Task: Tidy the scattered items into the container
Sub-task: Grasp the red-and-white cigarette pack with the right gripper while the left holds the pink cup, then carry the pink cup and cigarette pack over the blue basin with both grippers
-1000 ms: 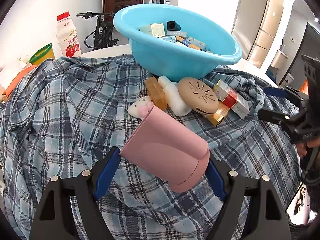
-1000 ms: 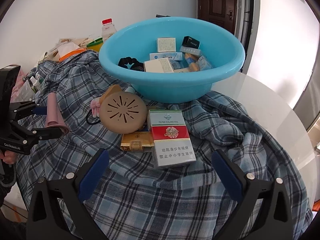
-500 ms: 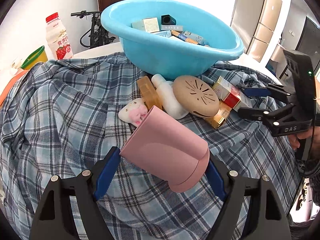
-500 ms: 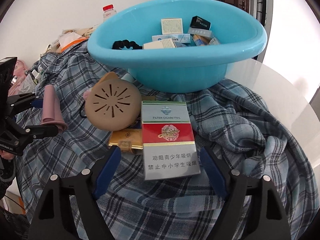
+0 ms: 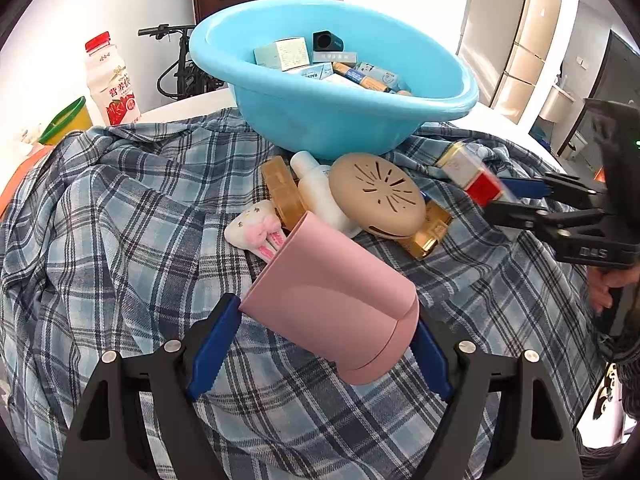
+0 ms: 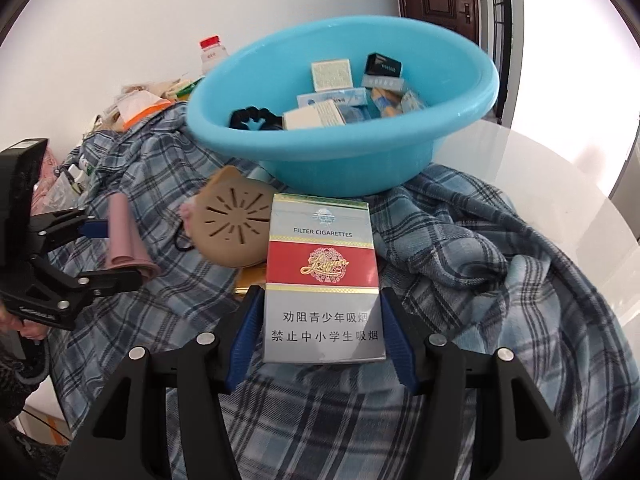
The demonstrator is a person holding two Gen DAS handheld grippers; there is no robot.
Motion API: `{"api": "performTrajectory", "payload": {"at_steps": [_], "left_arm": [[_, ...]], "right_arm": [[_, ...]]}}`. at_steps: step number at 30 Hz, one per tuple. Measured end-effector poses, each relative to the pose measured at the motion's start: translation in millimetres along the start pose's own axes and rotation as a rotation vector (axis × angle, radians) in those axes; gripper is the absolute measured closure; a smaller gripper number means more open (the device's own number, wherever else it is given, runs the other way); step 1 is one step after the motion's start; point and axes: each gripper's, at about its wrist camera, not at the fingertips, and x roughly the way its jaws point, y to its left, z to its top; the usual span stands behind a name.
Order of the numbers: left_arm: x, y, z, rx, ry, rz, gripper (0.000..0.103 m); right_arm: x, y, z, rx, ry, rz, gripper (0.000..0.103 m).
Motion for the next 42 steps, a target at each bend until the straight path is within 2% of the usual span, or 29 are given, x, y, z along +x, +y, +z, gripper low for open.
{"api": "performTrajectory", "payload": {"at_steps": [10,19,28,42], "left_arm": [[-16,-12,-13,0.004,-0.015,-0.012,0.020],[-30,-18,-27,-0.005,-0.027,-0.008,0.020],[-49,-24,-17,0.005,-0.069,0.010,0.020],[-66,-36,28,0.042,-0.142,0.022,0.020]], "right_arm": [[-35,31,-22,-0.019,-0.007,-0.004,0.046],[-48,37,-36,0.018,-0.033,-0.032,0.046],[-68,43,-20,-0.010,-0.093,-0.059,0.046],[-97,38,14,-0.030,-0.183,-0.086,0.046]]}}
